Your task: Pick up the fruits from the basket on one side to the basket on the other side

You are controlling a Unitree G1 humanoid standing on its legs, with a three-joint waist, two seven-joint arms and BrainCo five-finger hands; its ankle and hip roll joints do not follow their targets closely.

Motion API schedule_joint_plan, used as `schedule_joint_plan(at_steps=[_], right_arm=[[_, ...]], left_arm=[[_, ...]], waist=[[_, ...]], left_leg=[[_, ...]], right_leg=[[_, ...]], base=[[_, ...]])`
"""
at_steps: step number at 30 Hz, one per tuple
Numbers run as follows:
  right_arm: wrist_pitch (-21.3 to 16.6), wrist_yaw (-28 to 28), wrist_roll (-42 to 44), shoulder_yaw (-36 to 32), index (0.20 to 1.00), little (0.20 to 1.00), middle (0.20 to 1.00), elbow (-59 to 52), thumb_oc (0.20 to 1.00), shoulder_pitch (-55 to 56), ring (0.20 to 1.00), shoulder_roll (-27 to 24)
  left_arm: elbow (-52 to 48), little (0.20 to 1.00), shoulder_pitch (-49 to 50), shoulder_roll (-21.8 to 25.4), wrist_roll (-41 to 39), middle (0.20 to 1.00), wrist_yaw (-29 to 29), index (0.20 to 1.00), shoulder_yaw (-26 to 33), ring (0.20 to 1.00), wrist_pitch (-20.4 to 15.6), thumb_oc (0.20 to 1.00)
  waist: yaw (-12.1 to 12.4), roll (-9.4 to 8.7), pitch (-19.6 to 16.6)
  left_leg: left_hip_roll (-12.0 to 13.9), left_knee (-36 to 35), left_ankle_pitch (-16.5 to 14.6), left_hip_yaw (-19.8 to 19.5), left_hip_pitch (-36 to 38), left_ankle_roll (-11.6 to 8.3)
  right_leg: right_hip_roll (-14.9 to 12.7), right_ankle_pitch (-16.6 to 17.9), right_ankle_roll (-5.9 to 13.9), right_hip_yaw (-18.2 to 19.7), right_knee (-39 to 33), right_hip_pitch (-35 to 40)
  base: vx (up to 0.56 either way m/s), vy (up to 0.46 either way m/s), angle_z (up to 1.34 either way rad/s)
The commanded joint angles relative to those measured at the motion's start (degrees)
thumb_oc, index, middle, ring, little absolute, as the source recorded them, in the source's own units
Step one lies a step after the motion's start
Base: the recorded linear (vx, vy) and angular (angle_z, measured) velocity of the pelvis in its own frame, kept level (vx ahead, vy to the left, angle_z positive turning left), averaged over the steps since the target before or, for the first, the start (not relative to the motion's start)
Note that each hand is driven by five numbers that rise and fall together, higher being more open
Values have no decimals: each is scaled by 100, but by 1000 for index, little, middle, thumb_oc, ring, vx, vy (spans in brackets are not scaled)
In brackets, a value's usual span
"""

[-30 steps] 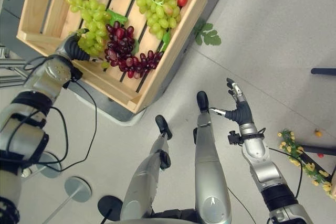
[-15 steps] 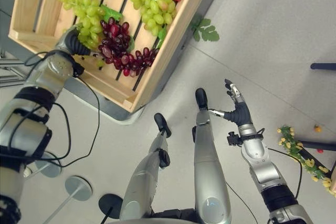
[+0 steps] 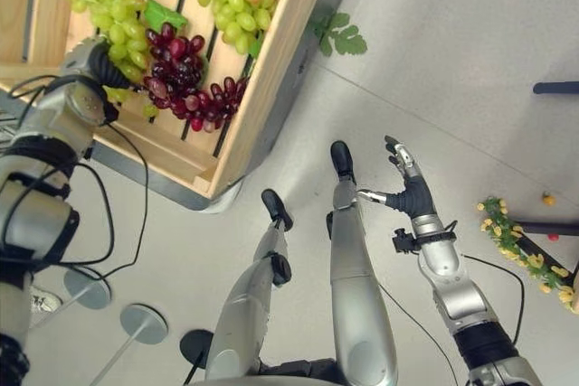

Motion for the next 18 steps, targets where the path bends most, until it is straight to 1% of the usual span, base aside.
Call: schedule_joint_plan(at_steps=[1, 4, 5, 6, 7, 18], right_arm=[[-350, 9, 64, -238, 1000, 1000, 1000, -534, 1000, 299, 1000, -72], [-383, 16, 111, -302, 1000, 1000, 1000, -555, 1000, 381, 1000, -73], [-392, 23, 116, -336, 1000, 1000, 1000, -600, 1000, 418, 1000, -81], [-405, 34, 125, -370, 1000, 1000, 1000, -625, 1000, 449, 1000, -88], [-423, 40, 138, -395, 1000, 1000, 1000, -625, 1000, 475, 1000, -91], [-482, -2, 156, -407, 1000, 1000, 1000, -529, 1000, 449, 1000, -103]], left_arm=[[347, 1000, -156, 425, 41, 1000, -47, 1000, 220, 1000, 97, 1000], [349, 1000, -187, 532, 148, 1000, -42, 1000, 115, 1000, 102, 1000], [337, 912, -184, 556, 198, 912, -53, 912, 75, 912, 90, 912], [317, 664, -184, 581, 228, 664, -43, 664, 63, 664, 86, 664], [297, 200, -190, 599, 269, 200, -31, 200, 27, 200, 76, 200], [266, 200, -166, 550, 219, 200, -9, 200, 45, 200, 53, 200]], waist=[[-37, -62, 116], [-40, -68, 116], [-45, -72, 116], [-41, -74, 116], [-39, -75, 116], [-21, -56, 116]], left_leg=[[200, 1111, -514, -254, -375, -3], [206, 1108, -508, -275, -425, -4], [208, 1105, -507, -274, -444, -8], [210, 1110, -507, -279, -457, -11], [210, 1113, -506, -286, -477, -12], [219, 1167, -515, -321, -558, -17]], right_leg=[[5, -141, 794, 80, -242, 401], [27, -155, 791, 67, -215, 340], [30, -153, 792, 64, -220, 322], [30, -151, 792, 55, -220, 304], [32, -149, 793, 56, -215, 280], [41, -165, 783, 29, -106, 167]], base=[[5, -8, -4], [0, 0, 0], [0, 0, 0], [0, 0, 0], [0, 0, 0], [0, 0, 0]])
